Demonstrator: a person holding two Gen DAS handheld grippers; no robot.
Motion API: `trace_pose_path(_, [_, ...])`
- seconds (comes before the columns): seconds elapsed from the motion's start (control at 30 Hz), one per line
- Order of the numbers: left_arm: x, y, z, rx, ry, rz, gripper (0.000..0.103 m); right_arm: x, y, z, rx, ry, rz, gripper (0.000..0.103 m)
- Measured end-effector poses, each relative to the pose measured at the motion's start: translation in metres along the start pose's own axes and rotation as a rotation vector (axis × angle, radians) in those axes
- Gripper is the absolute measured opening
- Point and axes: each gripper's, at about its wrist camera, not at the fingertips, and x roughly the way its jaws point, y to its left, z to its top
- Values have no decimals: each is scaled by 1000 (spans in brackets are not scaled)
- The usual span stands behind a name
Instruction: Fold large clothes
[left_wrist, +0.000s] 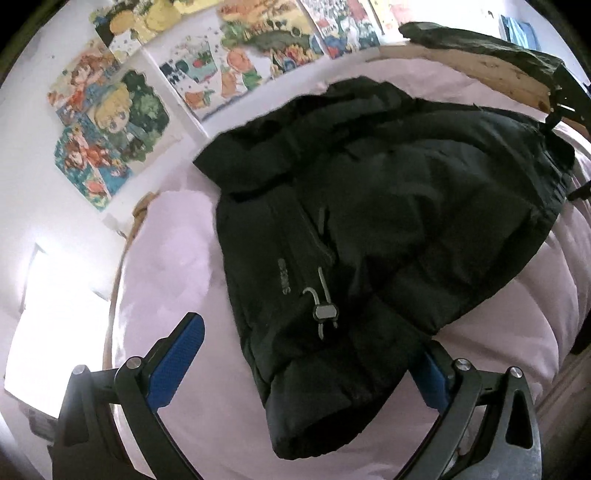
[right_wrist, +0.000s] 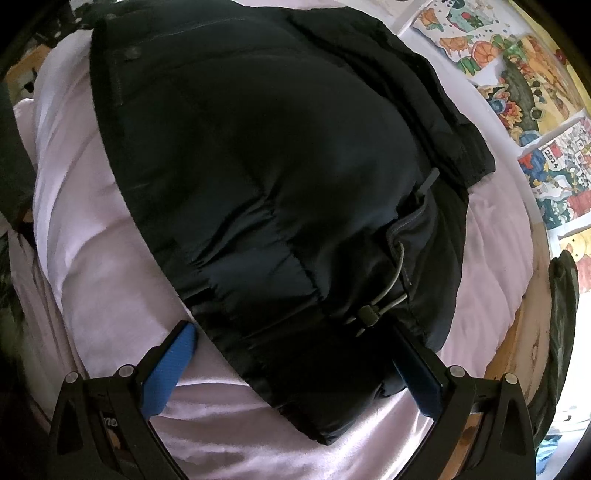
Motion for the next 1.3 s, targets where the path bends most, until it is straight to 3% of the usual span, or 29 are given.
trace_pose_path(0.17, [-15, 2, 8, -50, -58, -6, 89, -3, 4, -1, -7, -21, 17, 103])
trace_pose_path(0.33, [-28, -6, 9, -69, -106, -40, 53, -6, 16, 2, 5, -94, -40, 103])
trace_pose_path(0.5, [-29, -13, 13, -38, -125, -37, 42, 10, 28, 2, 16, -92, -186, 103])
trace_pose_path(0.67, [-19, -16, 10, -49, -87, -35, 41, 9, 31, 2, 30, -97, -347, 102])
trace_pose_path(0.77, [-13, -23, 7, -34, -73, -8, 41, 8, 22, 3, 63, -84, -394, 85])
trace_pose_path(1.0, [-8, -33, 5, -1, -62, 39, 37, 3, 19, -3, 44, -119, -383, 40])
trace_pose_path(1.3, [-4, -36, 4, 1, -37, 45, 26, -3, 15, 0, 87, -133, -384, 36])
